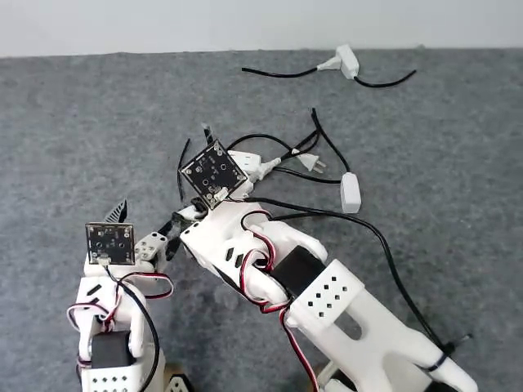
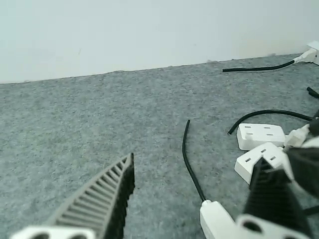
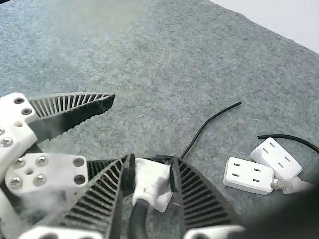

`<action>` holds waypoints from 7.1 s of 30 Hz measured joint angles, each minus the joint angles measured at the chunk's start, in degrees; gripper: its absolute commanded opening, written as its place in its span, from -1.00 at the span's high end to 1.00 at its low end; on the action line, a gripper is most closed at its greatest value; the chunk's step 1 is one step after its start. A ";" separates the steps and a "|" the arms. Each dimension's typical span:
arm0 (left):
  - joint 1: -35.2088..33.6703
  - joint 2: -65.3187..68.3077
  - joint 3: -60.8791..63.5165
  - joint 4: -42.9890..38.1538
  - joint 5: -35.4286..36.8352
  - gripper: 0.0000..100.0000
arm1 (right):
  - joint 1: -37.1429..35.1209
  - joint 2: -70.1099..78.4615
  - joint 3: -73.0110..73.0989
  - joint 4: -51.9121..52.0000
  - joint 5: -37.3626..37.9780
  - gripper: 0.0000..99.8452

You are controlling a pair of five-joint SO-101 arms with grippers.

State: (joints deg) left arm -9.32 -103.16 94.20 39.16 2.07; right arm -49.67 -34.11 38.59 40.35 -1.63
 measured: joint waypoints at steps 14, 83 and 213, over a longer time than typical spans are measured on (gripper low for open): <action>-0.09 0.00 0.09 0.09 0.00 0.30 | 0.00 -0.09 1.93 0.00 0.00 0.98; -2.73 -0.18 -0.70 -2.46 -0.26 0.30 | 3.34 1.76 -16.44 20.22 9.05 0.99; -2.20 -0.18 0.09 -3.87 -0.44 0.30 | -5.98 4.22 18.73 4.22 -27.16 0.40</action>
State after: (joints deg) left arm -11.52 -103.34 94.29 35.30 1.63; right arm -55.65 -29.89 57.32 44.57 -28.79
